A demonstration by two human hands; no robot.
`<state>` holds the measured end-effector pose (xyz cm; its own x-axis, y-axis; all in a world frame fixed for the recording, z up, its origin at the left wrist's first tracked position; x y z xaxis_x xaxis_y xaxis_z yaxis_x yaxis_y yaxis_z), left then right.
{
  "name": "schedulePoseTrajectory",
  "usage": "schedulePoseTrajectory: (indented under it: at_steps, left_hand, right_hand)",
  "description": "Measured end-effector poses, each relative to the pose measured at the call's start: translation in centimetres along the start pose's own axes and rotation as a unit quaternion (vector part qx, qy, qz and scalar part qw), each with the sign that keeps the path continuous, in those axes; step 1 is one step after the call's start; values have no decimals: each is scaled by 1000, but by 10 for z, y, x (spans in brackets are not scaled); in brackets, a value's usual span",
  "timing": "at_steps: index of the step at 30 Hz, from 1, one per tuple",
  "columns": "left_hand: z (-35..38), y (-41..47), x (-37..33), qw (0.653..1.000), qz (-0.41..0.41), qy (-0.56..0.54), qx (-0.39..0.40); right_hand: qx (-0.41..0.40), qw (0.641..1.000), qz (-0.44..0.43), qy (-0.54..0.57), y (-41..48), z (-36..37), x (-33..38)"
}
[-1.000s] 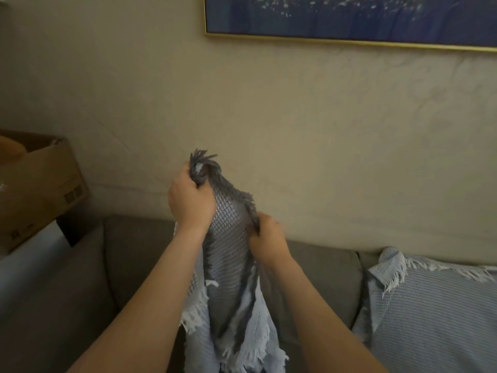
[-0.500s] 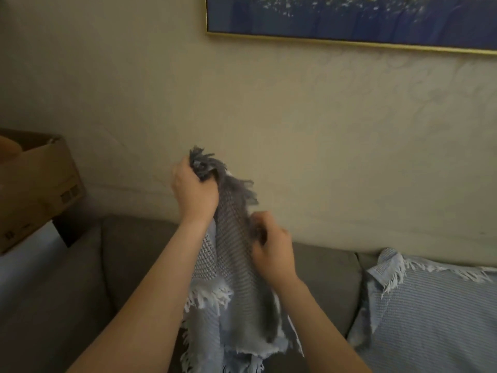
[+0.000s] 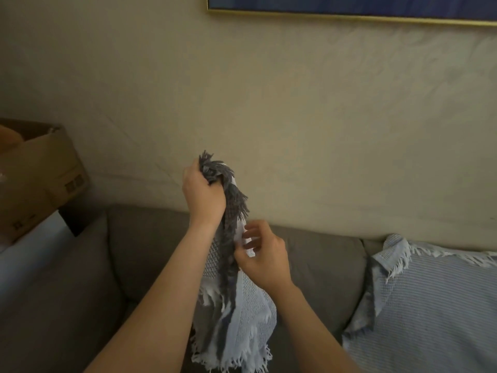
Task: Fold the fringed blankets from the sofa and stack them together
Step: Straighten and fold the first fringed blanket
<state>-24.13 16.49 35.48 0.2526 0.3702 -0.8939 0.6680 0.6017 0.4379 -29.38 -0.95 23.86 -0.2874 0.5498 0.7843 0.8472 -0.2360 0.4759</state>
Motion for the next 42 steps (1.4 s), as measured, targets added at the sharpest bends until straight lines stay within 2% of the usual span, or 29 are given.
schedulePoseTrajectory:
  at_steps: [6, 16, 18, 20, 23, 26, 32, 35, 42]
  left_hand:
    - [0, -1, 6, 1000, -17, -1, 8]
    - [-4, 5, 15, 1000, -26, -9, -9]
    - [-3, 4, 17, 999, -33, -16, -3]
    - [-3, 3, 19, 999, -40, -23, 2]
    - [-2, 2, 18, 999, -43, -26, 1]
    - [0, 2, 17, 999, -40, -23, 4]
    - [6, -3, 20, 999, -47, -8, 7]
    - [7, -5, 21, 999, -49, -14, 13]
    - [11, -11, 17, 999, -48, -10, 19]
  right_hand:
    - [56, 995, 18, -80, -3, 13, -12]
    - [128, 991, 15, -17, -10, 24, -42]
    - [110, 993, 47, -1, -11, 22, -51]
    - [52, 996, 72, 3, -11, 13, -58]
    - [-17, 999, 22, -23, -13, 1, -56]
    - [-19, 994, -74, -83, -23, 7, -46]
    - [-63, 966, -180, -177, -48, 12, -27]
    - [-88, 964, -183, -171, -53, 7, -26]
    - [-54, 951, -168, -255, -52, 19, -20]
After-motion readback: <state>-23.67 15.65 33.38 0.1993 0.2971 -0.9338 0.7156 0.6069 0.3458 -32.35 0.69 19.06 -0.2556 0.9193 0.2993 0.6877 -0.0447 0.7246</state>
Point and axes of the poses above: each hand's wrist, its own y-axis towards the middle knuckle, its own z-axis out of the palm, x = y × z, the point moved 8 cm from there along y, towards the middle knuckle, and after that the axes turned 12 degrees about -x, right-handed, at the moved point
